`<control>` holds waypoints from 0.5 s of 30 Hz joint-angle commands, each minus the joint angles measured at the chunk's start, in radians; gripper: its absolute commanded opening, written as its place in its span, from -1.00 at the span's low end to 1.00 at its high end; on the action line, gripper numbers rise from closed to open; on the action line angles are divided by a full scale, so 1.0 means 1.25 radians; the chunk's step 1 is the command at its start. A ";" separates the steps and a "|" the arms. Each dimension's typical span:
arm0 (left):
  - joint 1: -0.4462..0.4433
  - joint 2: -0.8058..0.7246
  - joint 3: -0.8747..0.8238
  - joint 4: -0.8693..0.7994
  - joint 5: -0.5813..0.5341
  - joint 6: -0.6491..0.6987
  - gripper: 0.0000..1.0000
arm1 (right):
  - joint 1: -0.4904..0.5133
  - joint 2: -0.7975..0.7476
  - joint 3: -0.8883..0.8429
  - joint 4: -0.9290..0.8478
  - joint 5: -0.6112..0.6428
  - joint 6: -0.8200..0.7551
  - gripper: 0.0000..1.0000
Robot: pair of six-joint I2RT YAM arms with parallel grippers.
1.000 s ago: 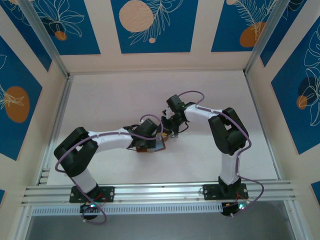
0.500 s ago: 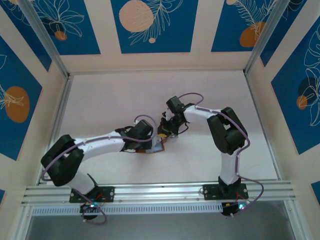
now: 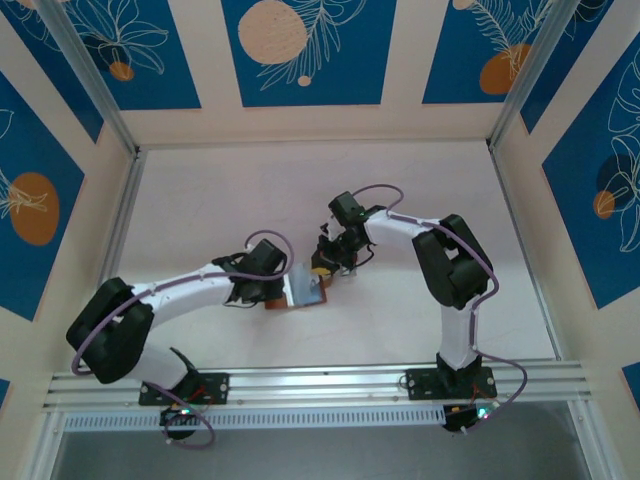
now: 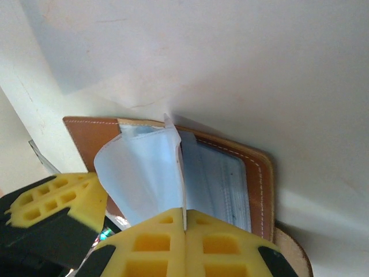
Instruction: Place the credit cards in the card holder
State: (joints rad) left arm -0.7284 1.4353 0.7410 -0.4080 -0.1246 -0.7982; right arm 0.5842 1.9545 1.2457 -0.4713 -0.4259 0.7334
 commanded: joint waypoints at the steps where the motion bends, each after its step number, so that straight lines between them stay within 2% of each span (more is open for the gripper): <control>1: 0.016 0.013 -0.025 -0.028 0.002 0.017 -1.00 | 0.022 0.006 0.014 -0.068 0.005 -0.001 -1.00; 11: 0.019 0.053 -0.064 0.045 0.040 0.011 -1.00 | 0.085 0.043 0.096 -0.065 -0.021 -0.003 -1.00; 15: 0.020 0.044 -0.061 0.032 0.031 0.003 -1.00 | 0.096 0.069 0.124 -0.073 -0.019 -0.003 -1.00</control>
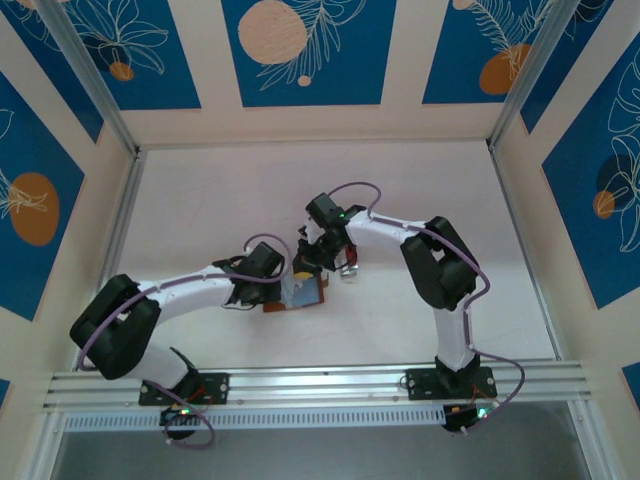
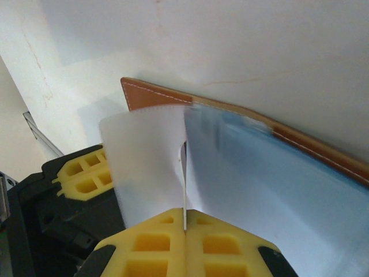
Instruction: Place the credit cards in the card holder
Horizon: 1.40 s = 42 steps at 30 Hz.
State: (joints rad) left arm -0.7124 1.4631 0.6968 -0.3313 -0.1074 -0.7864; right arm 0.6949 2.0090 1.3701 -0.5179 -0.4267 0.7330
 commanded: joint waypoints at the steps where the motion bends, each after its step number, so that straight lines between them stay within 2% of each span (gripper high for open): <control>1: 0.010 0.012 -0.021 -0.052 -0.001 -0.013 -1.00 | 0.010 0.029 0.030 -0.040 -0.012 -0.002 -1.00; 5: 0.022 -0.046 -0.008 -0.171 -0.094 -0.043 -1.00 | 0.009 0.038 0.037 -0.063 0.023 -0.006 -1.00; 9: 0.028 -0.128 -0.004 -0.229 -0.141 -0.058 -1.00 | 0.007 0.040 0.034 -0.074 0.041 -0.011 -1.00; 17: 0.027 -0.197 0.070 -0.245 -0.120 0.004 -0.92 | 0.015 0.058 0.047 -0.094 0.061 -0.021 -1.00; 22: 0.025 -0.120 0.112 -0.173 -0.024 0.046 -0.93 | 0.017 0.054 0.054 -0.105 0.076 -0.028 -1.00; 25: 0.020 -0.082 0.130 -0.141 0.002 0.053 -0.92 | 0.018 0.051 0.055 -0.110 0.077 -0.033 -1.00; 32: 0.020 0.017 0.110 -0.114 0.007 0.047 -0.95 | 0.014 0.030 0.044 -0.115 0.071 -0.048 -1.00; 42: 0.020 0.058 0.035 -0.091 -0.040 0.024 -0.99 | 0.000 -0.041 0.011 -0.095 0.007 -0.051 -1.00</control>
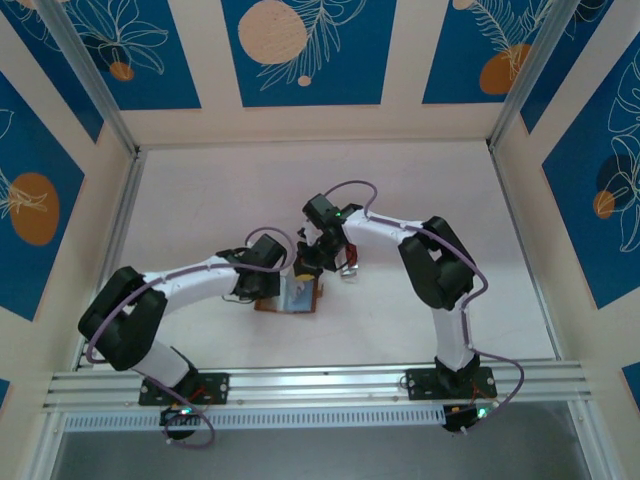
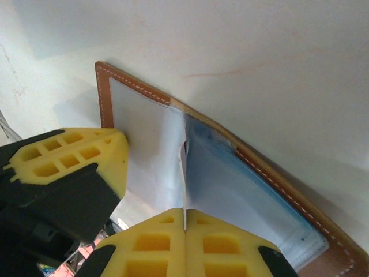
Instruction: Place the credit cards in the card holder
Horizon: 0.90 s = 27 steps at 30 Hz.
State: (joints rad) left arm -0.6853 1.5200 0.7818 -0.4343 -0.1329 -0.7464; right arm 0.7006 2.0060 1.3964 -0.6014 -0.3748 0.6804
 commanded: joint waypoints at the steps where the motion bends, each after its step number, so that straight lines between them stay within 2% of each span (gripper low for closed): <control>1: -0.001 0.013 -0.038 -0.005 -0.018 -0.011 -0.99 | -0.005 -0.038 -0.013 -0.028 -0.040 -0.006 -1.00; 15: -0.002 0.002 -0.059 0.007 -0.018 -0.020 -1.00 | -0.006 -0.006 -0.042 -0.013 -0.089 -0.005 -1.00; 27: -0.004 -0.011 -0.065 0.004 -0.016 -0.025 -1.00 | -0.003 0.020 -0.072 0.083 -0.153 0.005 -1.00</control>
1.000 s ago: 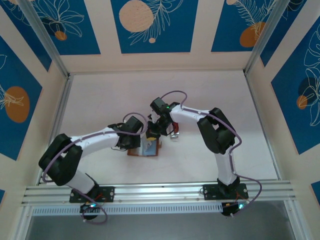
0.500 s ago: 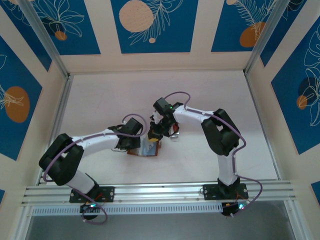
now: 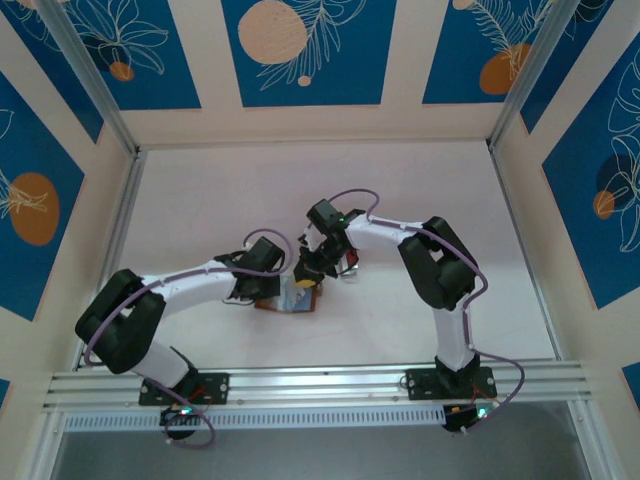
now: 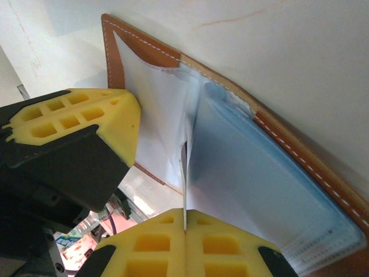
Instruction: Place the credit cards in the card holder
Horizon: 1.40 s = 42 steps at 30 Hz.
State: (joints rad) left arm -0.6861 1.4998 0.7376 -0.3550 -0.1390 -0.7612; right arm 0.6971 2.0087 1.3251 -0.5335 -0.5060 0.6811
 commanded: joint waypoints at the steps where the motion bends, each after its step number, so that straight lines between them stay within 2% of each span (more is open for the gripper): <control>1: -0.004 0.001 -0.031 -0.062 -0.013 -0.014 -1.00 | 0.000 0.017 -0.020 0.040 -0.057 0.008 -1.00; 12: -0.018 -0.041 -0.033 -0.105 -0.035 -0.012 -1.00 | -0.005 0.036 -0.048 0.100 -0.073 0.015 -1.00; 27: -0.034 -0.023 -0.023 -0.141 -0.050 -0.001 -0.99 | -0.004 0.095 -0.045 0.153 -0.070 0.014 -1.00; 42: -0.040 -0.011 -0.023 -0.134 -0.045 0.000 -0.99 | 0.013 0.112 -0.046 0.194 0.014 0.043 -1.00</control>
State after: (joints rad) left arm -0.7250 1.4590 0.7189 -0.4576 -0.1986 -0.7681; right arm 0.6975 2.1105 1.2827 -0.2764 -0.6060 0.7071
